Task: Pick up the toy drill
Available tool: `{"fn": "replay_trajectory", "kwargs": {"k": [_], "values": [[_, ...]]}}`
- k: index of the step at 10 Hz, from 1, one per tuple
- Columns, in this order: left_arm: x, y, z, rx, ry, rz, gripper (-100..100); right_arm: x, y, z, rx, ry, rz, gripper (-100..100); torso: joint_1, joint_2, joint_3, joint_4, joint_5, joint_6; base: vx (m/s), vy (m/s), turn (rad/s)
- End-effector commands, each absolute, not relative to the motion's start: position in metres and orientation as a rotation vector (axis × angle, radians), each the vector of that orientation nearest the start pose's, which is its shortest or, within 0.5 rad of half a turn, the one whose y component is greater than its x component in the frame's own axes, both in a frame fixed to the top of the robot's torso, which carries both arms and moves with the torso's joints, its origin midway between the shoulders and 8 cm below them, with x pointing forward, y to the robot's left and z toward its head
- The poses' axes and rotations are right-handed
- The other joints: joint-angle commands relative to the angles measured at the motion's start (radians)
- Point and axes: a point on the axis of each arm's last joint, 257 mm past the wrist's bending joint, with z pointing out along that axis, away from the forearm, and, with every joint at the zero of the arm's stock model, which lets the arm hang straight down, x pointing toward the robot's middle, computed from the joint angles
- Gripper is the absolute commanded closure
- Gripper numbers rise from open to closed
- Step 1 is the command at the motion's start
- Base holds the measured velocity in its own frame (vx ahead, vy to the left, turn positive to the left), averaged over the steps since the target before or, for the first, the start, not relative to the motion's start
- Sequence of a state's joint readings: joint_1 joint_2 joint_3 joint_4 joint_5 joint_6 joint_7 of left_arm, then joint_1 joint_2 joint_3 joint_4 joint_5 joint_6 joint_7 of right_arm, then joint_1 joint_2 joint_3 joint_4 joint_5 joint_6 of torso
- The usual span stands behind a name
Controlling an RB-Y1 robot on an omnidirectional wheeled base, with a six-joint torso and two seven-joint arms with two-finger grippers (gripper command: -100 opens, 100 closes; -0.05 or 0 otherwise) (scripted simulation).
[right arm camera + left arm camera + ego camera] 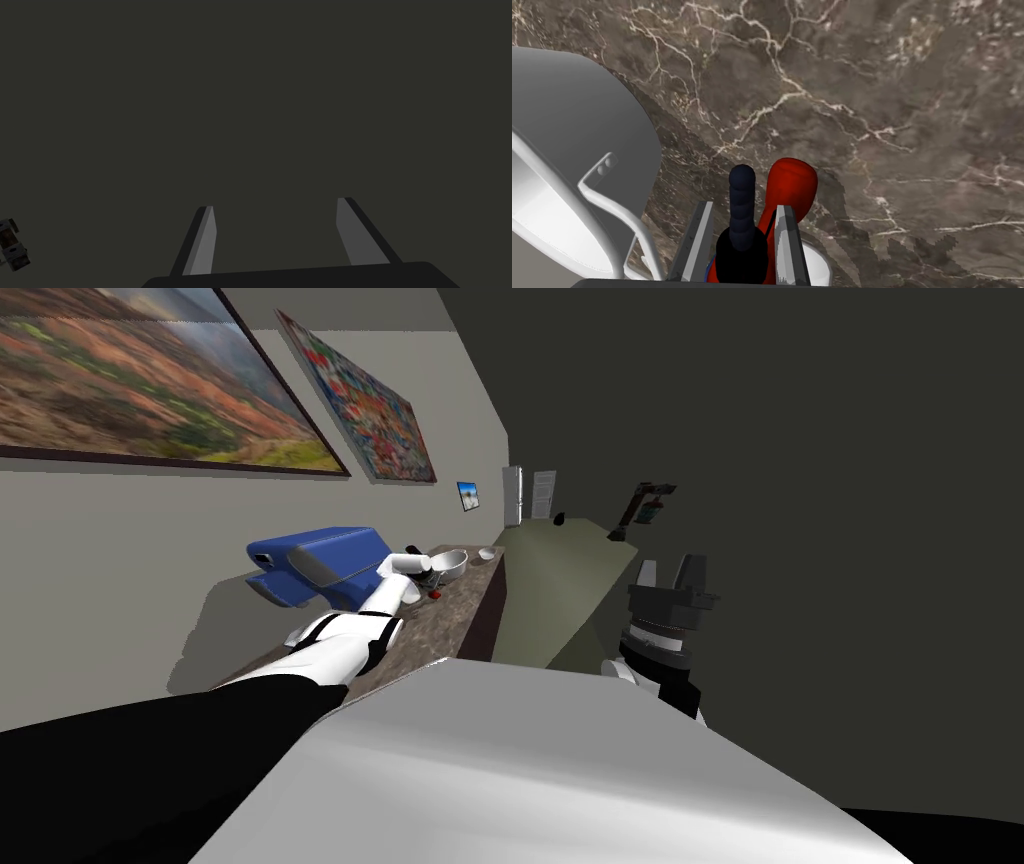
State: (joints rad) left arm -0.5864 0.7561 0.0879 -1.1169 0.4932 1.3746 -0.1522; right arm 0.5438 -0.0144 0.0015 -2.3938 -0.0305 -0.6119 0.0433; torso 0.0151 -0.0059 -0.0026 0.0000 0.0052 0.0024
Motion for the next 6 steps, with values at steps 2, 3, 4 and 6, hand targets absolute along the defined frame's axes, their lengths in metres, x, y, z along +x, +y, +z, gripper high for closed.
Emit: {"fn": "replay_trajectory", "kwargs": {"k": [2, 3, 4, 6], "values": [[0.526, 0.490, -0.248, -1.975, 1.827, -0.184, 100, 0.295, -0.275, 0.079, 0.500, 0.485, 1.307, 0, -0.002, -0.001, -0.001, 0.000, -0.001, -0.003, -0.156, 0.050, -0.168], [0.531, 0.495, -0.239, -1.965, 1.800, -0.170, 100, 0.295, -0.275, 0.079, 0.500, 0.485, 1.307, 0, -0.003, 0.002, 0.001, 0.000, 0.000, 0.002, -0.211, 0.087, -0.223], [0.530, 0.500, -0.238, -1.958, 1.791, -0.147, 100, 0.295, -0.275, 0.079, 0.500, 0.485, 1.307, 0, -0.002, 0.003, 0.002, 0.001, -0.001, -0.001, -0.041, -0.011, 0.014], [0.529, 0.498, -0.240, -1.961, 1.800, -0.158, 0, 0.295, -0.275, 0.079, 0.500, 0.485, 1.307, 0, -0.004, -0.006, -0.003, -0.001, -0.002, -0.003, -0.013, 0.002, 0.013]]}}
